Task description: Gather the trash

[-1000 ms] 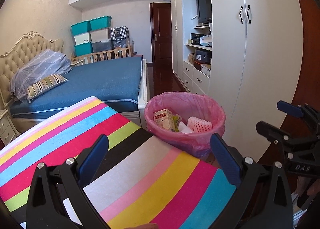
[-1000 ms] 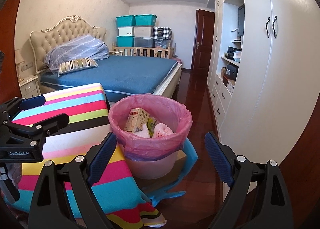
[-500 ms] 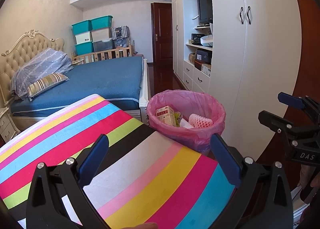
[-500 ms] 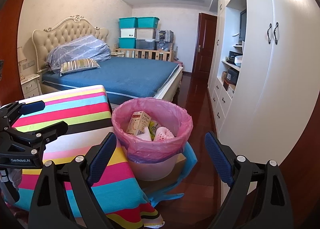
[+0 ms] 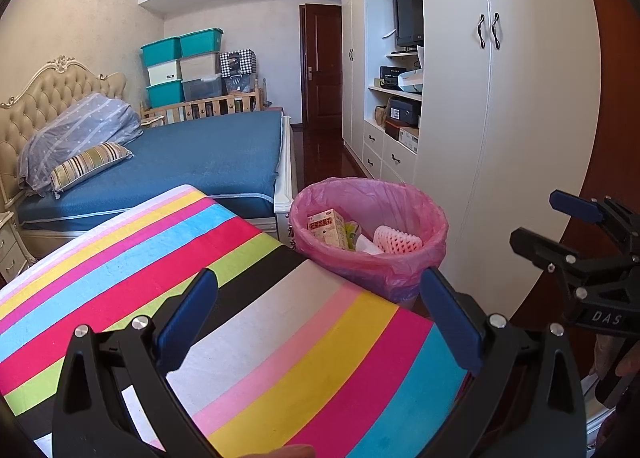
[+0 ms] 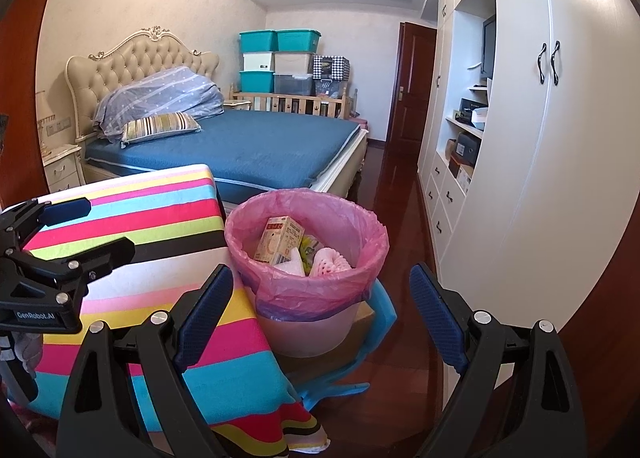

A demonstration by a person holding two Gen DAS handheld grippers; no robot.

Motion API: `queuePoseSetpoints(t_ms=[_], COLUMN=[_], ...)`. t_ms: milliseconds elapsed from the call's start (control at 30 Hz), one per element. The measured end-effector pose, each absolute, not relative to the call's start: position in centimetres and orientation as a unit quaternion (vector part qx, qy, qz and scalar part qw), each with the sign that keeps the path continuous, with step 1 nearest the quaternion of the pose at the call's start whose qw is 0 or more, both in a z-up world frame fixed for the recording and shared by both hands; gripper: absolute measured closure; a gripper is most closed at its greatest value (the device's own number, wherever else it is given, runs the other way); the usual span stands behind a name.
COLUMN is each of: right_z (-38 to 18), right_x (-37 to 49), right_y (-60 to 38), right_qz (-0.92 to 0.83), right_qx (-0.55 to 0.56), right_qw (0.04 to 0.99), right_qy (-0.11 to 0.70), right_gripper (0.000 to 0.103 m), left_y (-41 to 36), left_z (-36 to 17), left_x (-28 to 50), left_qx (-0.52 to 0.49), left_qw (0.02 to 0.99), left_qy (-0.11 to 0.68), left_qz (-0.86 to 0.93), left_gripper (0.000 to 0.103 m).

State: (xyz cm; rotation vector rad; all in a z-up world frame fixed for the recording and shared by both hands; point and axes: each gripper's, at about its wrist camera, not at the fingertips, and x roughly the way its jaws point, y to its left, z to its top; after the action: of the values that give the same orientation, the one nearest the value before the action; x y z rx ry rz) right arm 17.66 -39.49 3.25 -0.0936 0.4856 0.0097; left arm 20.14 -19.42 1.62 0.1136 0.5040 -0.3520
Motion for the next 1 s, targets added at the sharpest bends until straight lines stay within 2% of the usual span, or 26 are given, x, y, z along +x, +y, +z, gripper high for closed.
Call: queuePoseSetpoints(t_ms=[1000], right_z=[2.41], right_x=[17.61], right_y=[-38.88], right_qz=[0.014], right_qx=[-0.044], right_qw=[0.968], right_qy=[0.248], right_gripper=[0.019], left_y=[-19.21], left_z=[1.98], left_x=[19.99], left_qx=[0.054], left_qw=[0.955], left_qy=[0.239], left_qz=[-0.17], left_gripper=[0.005])
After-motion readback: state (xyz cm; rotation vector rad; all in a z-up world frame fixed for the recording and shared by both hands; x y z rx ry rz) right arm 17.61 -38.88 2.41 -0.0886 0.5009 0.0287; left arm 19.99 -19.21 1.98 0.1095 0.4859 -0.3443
